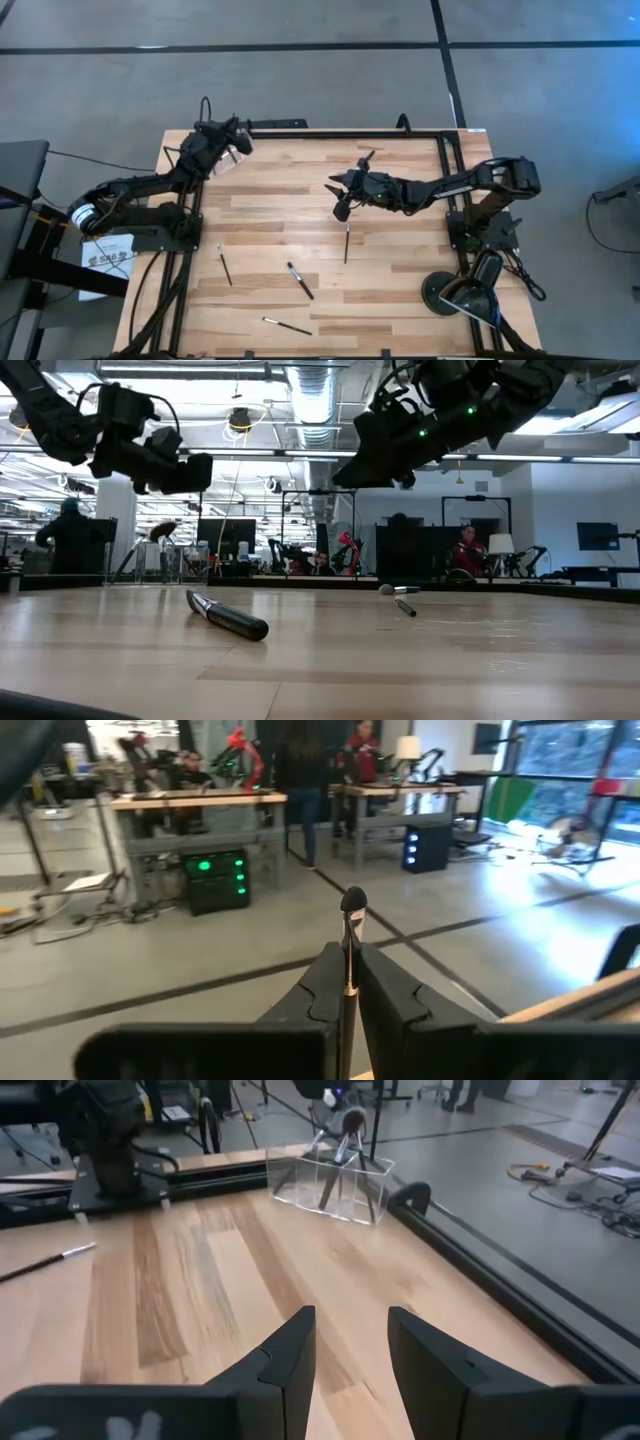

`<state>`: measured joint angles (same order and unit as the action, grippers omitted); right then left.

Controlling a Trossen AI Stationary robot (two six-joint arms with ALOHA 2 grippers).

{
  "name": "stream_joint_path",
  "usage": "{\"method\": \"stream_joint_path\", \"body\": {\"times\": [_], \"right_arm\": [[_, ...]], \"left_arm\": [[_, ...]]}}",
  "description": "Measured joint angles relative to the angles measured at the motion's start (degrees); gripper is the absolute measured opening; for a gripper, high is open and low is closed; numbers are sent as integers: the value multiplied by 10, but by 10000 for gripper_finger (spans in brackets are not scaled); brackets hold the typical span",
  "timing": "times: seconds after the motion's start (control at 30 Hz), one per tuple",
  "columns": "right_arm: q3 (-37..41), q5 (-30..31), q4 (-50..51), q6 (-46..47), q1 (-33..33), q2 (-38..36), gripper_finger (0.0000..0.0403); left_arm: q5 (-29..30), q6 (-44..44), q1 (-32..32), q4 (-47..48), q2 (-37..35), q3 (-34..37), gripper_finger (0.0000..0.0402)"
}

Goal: Put items in baskets/containers
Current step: Put the eyeshadow brush into the transparent bin

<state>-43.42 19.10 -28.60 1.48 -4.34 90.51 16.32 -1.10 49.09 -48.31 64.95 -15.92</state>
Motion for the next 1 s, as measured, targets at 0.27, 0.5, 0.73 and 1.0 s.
{"method": "stream_joint_path", "body": {"times": [0.27,0.5,0.73,1.0], "right_arm": [[0,-26,-33,0,0,3,116],[0,-27,-38,0,2,3,116],[0,-27,-36,0,2,3,116],[0,-27,-31,0,2,3,116]], "left_arm": [[14,3,15,-2,20,8,20],[13,18,15,-7,113,8,21],[13,18,14,-32,132,8,24],[6,20,14,-21,132,7,68]]}}
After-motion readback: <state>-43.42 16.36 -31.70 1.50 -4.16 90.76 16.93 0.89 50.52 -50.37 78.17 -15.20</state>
